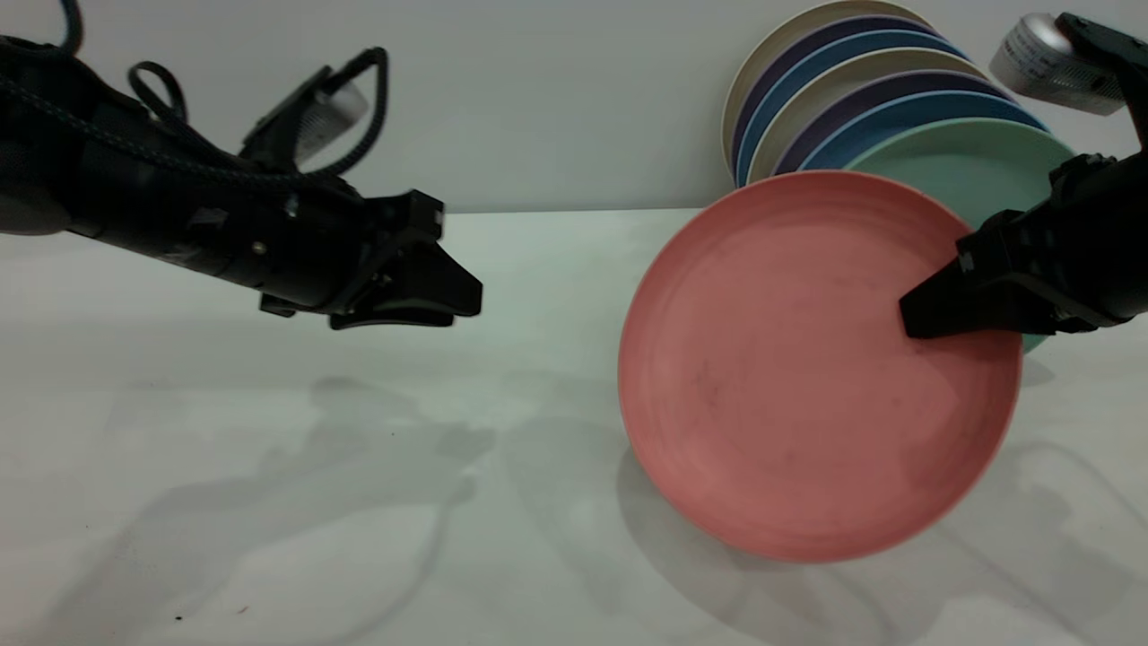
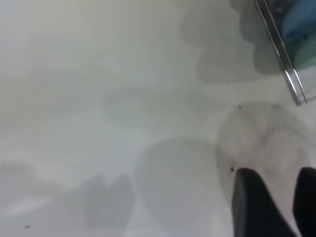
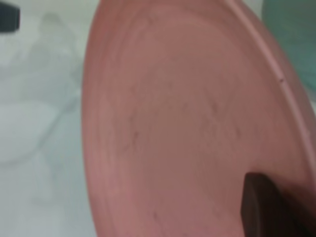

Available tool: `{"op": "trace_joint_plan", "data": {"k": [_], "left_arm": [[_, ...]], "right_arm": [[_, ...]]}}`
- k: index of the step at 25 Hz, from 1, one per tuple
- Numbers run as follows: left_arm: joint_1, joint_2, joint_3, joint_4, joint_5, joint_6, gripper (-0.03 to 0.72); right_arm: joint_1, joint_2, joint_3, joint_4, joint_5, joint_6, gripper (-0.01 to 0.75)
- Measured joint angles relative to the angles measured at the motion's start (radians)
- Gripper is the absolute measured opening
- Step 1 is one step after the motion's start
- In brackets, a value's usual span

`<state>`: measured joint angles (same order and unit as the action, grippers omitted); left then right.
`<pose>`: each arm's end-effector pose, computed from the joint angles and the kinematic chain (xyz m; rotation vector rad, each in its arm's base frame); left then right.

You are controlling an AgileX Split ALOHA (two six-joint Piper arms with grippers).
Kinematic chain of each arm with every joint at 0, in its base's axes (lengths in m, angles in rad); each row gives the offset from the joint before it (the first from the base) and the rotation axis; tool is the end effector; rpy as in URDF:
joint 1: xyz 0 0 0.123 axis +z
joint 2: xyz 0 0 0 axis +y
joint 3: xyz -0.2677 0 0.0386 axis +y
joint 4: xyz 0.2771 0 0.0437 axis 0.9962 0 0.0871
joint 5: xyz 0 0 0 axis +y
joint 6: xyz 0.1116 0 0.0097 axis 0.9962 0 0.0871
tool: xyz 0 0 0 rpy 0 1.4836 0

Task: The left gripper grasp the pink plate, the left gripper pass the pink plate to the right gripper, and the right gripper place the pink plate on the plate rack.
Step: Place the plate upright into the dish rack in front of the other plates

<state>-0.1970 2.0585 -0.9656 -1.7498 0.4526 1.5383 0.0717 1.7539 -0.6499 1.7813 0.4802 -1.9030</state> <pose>0.3702 -0.1231 0.0351 0.1485 2.5052 -0.7325 0.3075 0.0729 0.0726 -0.4002 2.3937 0.5674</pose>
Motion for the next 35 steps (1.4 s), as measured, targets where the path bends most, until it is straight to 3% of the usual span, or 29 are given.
{"op": "trace_joint_plan", "data": {"k": [3, 7, 13, 21, 35], "left_arm": [[0.034, 0.0, 0.0, 0.0, 0.0, 0.0, 0.415], [0.086, 0.0, 0.0, 0.004, -0.009, -0.001, 0.512], [0.134, 0.0, 0.0, 0.042, -0.047, -0.015, 0.524], [0.136, 0.0, 0.0, 0.052, -0.052, -0.016, 0.526], [0.136, 0.0, 0.0, 0.075, -0.049, -0.02, 0.526]], "right_arm": [[0.0, 0.001, 0.0, -0.007, 0.0, -0.069, 0.082], [0.0, -0.025, 0.0, -0.13, 0.015, -0.207, 0.082], [0.0, -0.181, -0.009, -0.408, 0.005, -0.219, 0.082], [0.0, -0.257, -0.107, -0.707, -0.068, -0.208, 0.082], [0.0, -0.214, -0.411, -1.275, 0.089, 0.235, 0.082]]}}
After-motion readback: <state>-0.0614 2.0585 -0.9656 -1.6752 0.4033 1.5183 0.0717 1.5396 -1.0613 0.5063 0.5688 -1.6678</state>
